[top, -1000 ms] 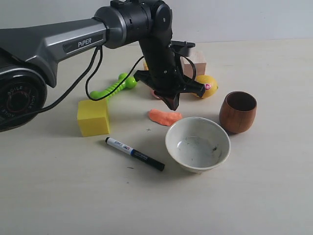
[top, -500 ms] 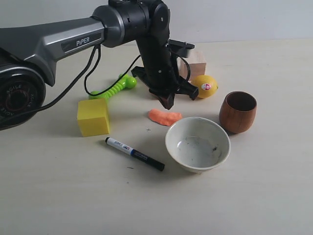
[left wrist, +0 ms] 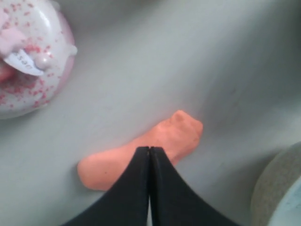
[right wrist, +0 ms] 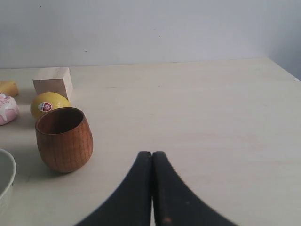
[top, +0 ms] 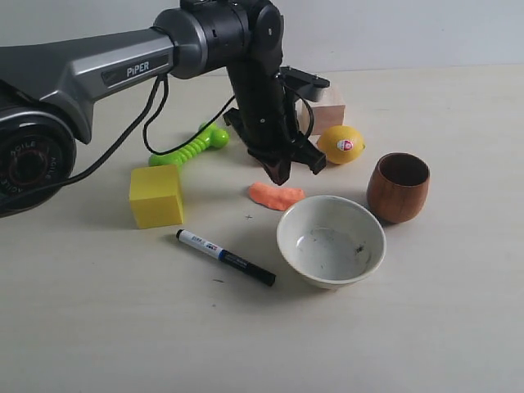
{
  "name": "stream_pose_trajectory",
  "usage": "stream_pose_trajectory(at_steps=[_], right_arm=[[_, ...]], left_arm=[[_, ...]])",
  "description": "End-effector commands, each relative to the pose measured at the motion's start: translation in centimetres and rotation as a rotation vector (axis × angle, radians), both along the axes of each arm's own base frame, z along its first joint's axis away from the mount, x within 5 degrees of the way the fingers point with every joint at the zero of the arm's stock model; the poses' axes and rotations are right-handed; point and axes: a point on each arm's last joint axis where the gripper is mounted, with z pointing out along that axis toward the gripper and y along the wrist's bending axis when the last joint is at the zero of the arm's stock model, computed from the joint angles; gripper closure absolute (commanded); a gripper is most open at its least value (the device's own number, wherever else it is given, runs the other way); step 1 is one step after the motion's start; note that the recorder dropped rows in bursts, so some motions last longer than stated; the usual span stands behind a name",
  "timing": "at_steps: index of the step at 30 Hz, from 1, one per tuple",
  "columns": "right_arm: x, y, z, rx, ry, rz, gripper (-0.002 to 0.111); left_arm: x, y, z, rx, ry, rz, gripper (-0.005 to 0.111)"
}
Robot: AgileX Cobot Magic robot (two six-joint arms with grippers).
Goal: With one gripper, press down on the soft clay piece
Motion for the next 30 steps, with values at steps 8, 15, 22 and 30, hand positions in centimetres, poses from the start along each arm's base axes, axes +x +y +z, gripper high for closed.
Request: stream_pose_trajectory(at_steps=[8,15,22,30], right_arm=[[0.0,0.0,0.0,-0.005,-0.009,-0.005,0.108],[0.0,0.0,0.0,-0.005,-0.009,-0.005,0.108],[0.0,0.0,0.0,-0.005,-0.009,-0.005,0.108],[0.0,0.0,0.0,-0.005,-0.009,-0.005,0.108]], left_arm=[[0.5,0.5,0.2,0.009,-0.034,-0.104,0.107],[1.1,1.3,0.1,0.019,-0.052,-0.157,0.107],[0.6,1.5,-0.9,0.023,-0.01,-0.168,0.107],[0.3,1.0,-0.8,-0.025,0.019,-0.164,0.107]])
